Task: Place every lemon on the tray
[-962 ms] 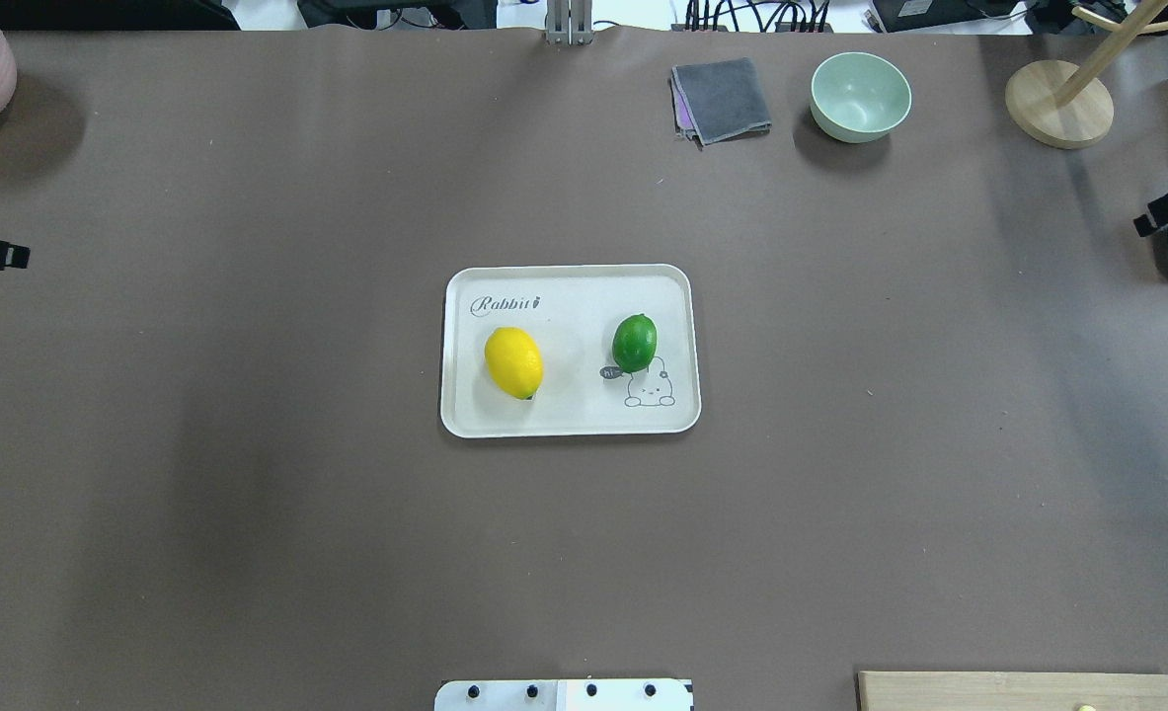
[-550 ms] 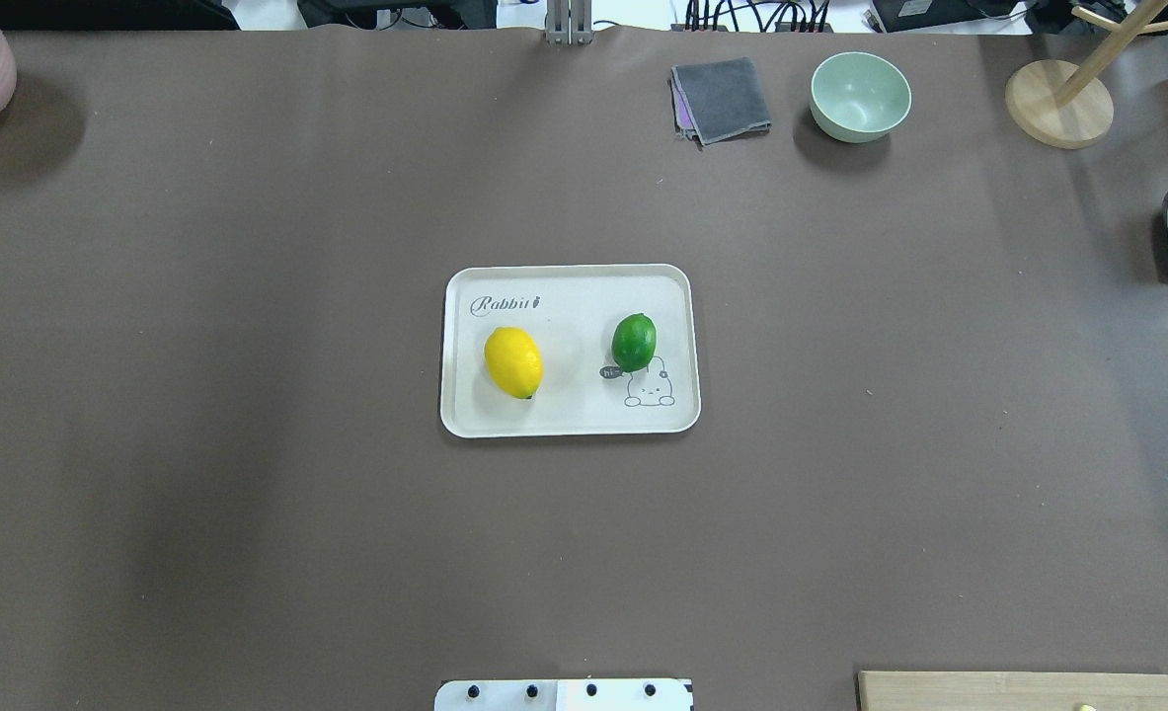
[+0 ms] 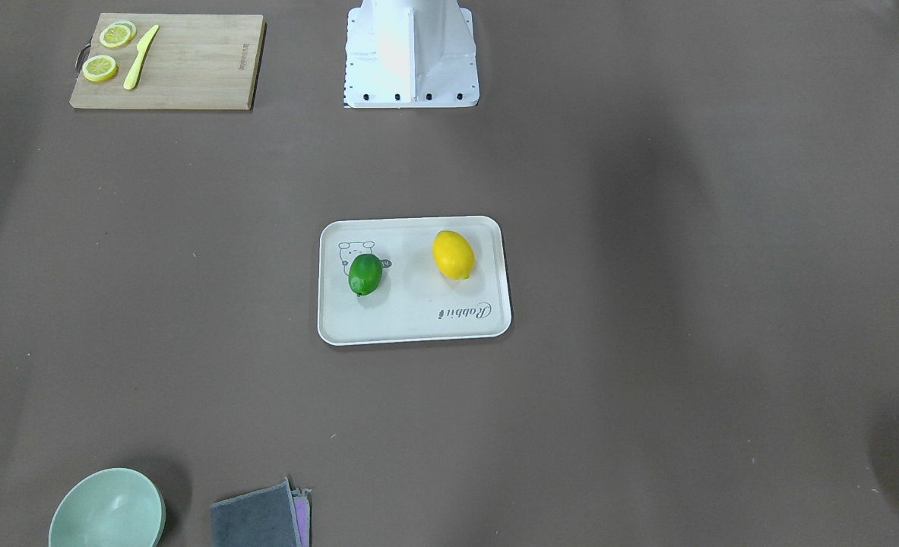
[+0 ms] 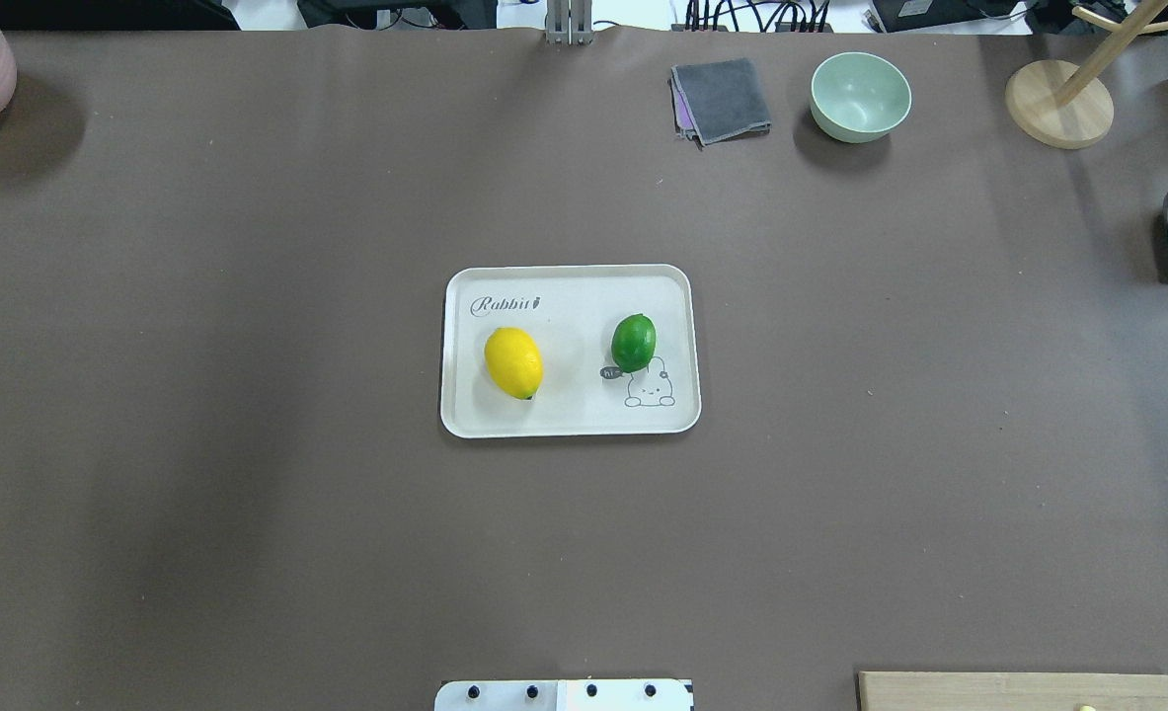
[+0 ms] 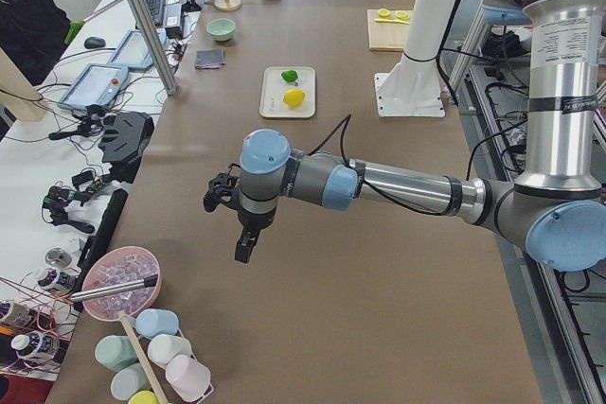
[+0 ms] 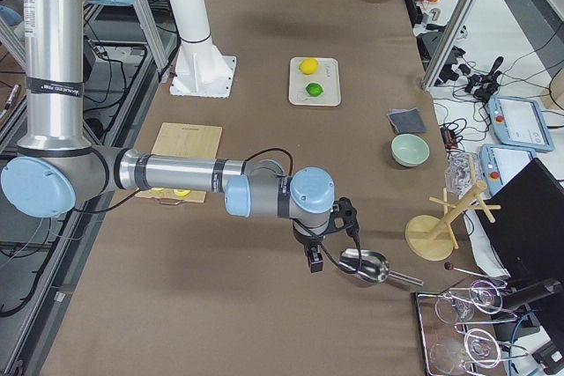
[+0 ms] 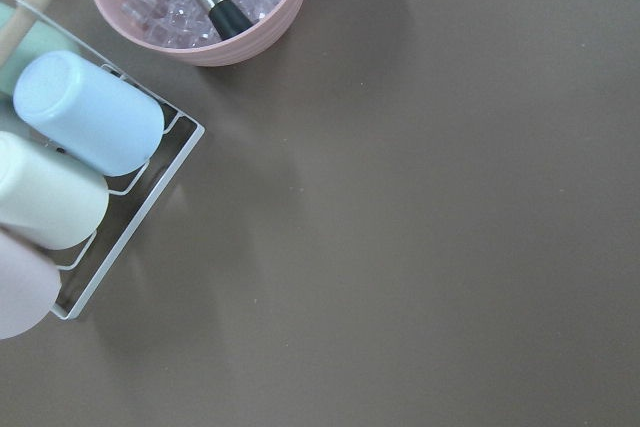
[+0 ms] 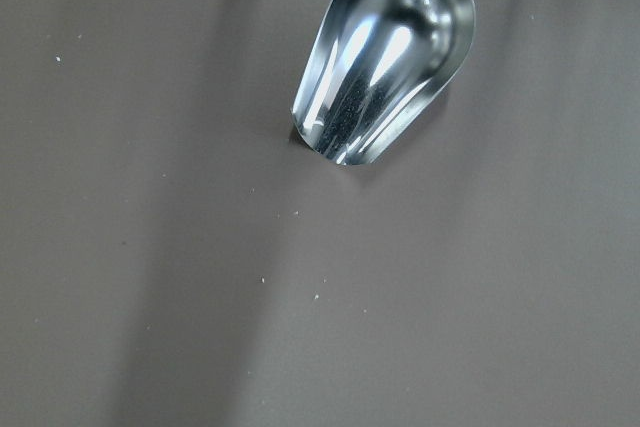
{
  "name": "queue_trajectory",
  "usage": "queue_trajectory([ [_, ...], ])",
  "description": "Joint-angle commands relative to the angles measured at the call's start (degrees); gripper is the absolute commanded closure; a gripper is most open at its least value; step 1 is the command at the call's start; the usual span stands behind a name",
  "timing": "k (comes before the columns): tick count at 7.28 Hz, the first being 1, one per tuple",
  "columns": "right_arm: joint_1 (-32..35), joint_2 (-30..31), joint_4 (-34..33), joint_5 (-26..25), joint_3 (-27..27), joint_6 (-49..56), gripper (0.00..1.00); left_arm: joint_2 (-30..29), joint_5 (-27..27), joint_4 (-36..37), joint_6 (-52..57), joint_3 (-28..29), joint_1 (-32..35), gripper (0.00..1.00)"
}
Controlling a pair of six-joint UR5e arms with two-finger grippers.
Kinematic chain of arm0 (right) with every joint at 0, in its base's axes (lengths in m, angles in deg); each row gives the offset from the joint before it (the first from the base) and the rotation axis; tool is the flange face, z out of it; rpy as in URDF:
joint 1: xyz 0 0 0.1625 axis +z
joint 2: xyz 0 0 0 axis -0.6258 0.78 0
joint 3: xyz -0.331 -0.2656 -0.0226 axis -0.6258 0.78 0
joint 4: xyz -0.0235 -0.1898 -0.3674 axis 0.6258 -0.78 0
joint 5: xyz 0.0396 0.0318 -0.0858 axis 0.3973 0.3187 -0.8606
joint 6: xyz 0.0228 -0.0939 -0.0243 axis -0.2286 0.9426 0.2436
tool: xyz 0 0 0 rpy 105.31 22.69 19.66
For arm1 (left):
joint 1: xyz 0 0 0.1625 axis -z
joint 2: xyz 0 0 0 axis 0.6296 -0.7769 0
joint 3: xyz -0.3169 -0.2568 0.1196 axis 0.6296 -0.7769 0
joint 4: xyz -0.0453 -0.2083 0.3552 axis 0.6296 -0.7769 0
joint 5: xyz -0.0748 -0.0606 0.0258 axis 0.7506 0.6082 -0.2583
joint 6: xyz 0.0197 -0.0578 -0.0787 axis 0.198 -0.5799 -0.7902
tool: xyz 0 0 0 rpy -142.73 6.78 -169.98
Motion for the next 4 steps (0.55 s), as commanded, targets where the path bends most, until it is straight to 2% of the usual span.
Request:
queue_trajectory([
  [1, 1.19, 2.65, -4.33, 0.23, -2.25, 3.66, 0.0, 1.86, 2.78, -0.47, 0.16, 1.48, 0.22, 0.02],
  [4, 1.19, 1.8, -7.38, 0.15, -2.52, 2.52, 0.0, 3.18, 2.78, -2.59, -1.68, 2.63, 0.22, 0.02],
])
